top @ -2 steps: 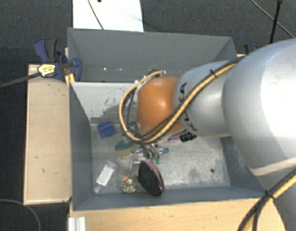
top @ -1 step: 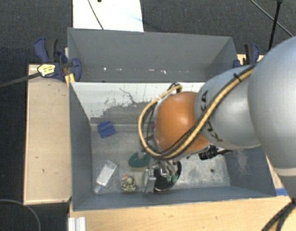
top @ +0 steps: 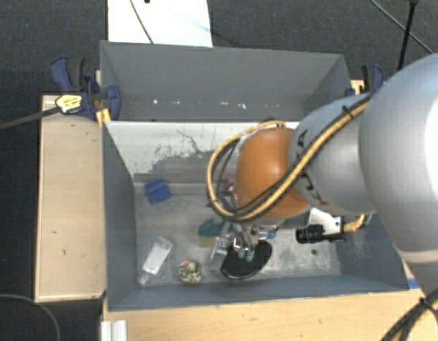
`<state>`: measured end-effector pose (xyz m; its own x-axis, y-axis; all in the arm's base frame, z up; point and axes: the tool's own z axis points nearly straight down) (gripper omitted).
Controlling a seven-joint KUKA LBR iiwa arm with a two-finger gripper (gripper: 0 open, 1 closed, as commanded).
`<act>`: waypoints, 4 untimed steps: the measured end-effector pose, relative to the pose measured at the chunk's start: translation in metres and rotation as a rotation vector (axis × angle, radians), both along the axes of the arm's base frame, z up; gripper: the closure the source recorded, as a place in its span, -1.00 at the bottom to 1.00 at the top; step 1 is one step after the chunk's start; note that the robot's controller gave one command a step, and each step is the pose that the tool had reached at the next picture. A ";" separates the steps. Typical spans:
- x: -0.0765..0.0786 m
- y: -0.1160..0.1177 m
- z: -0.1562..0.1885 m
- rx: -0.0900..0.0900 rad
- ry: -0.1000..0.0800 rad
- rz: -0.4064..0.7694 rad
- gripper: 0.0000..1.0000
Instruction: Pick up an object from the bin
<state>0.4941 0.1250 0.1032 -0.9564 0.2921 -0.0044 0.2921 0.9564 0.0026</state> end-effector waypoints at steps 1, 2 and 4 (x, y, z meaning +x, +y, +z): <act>-0.004 -0.032 -0.032 0.002 -0.004 -0.089 -1.00; -0.014 -0.067 -0.032 0.001 -0.002 -0.239 -1.00; -0.012 -0.066 0.036 0.001 -0.004 -0.238 1.00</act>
Offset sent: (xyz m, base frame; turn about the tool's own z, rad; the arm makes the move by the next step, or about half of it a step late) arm -0.0062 -0.0322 -0.0332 0.0850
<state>0.4824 0.0589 0.1389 -0.8606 0.5093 -0.0074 0.5093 0.8606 0.0054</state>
